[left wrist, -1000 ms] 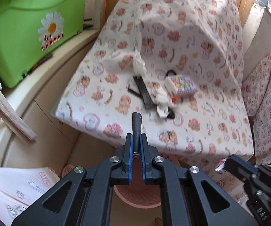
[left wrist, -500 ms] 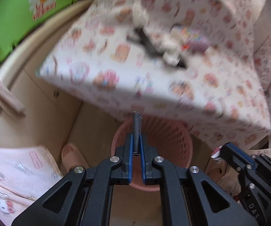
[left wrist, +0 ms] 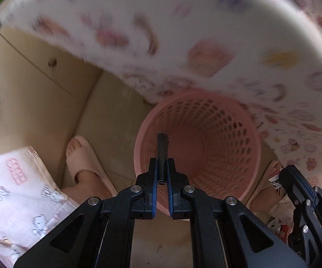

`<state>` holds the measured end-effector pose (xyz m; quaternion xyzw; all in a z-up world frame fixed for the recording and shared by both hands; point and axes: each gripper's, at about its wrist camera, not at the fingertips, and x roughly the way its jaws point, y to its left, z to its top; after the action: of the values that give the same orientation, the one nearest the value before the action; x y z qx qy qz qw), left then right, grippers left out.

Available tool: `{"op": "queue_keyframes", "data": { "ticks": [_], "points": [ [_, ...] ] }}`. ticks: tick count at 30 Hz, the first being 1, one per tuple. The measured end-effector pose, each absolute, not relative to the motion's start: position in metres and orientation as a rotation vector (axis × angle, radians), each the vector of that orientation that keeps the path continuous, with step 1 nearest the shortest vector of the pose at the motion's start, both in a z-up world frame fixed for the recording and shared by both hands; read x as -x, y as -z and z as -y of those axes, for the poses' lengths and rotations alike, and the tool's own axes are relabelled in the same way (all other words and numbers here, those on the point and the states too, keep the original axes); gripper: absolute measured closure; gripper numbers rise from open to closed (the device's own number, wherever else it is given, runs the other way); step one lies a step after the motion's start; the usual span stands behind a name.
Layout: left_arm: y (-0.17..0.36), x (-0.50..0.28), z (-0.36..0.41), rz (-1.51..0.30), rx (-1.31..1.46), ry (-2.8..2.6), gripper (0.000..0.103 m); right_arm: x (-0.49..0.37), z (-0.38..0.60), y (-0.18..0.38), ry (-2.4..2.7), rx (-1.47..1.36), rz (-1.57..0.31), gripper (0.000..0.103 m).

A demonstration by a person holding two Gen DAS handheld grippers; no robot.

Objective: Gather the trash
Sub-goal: 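Open both grippers over the pink wastebasket, dropping the held items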

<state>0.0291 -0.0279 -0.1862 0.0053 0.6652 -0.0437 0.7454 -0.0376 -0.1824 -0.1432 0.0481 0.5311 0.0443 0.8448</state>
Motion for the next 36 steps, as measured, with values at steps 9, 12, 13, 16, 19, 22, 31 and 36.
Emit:
{"op": "queue_keyframes", "data": {
  "ticks": [9, 12, 13, 16, 19, 22, 31, 36],
  "points": [
    [0.233, -0.035, 0.033, -1.551, -0.046, 0.056, 0.096, 0.024, 0.176, 0.193, -0.061, -0.045, -1.231, 0.098],
    [0.239, -0.035, 0.033, -1.561, -0.056, 0.036, 0.094, 0.024, 0.178, 0.202, -0.048, -0.048, -1.25, 0.098],
    [0.241, -0.035, 0.033, -1.564, -0.055, 0.033, 0.093, 0.025, 0.178, 0.204, -0.045, -0.047, -1.252, 0.098],
    [0.243, -0.034, 0.035, -1.569, -0.054, 0.035, 0.091, 0.024, 0.18, 0.207, -0.041, -0.042, -1.255, 0.098],
    [0.244, -0.035, 0.035, -1.566, -0.068, 0.038, 0.078, 0.023, 0.18, 0.208, -0.045, -0.049, -1.263, 0.098],
    [0.242, -0.034, 0.037, -1.566, -0.077, 0.032, 0.069, 0.022, 0.18, 0.211, -0.043, -0.046, -1.289, 0.09],
    [0.225, -0.032, 0.039, -1.525, -0.12, 0.009, 0.065, 0.023, 0.182, 0.207, -0.012, -0.029, -1.282, 0.055],
    [0.202, -0.031, 0.035, -1.472, -0.097, 0.008, 0.064, 0.022, 0.185, 0.196, 0.0, -0.044, -1.259, 0.051]
  ]
}}
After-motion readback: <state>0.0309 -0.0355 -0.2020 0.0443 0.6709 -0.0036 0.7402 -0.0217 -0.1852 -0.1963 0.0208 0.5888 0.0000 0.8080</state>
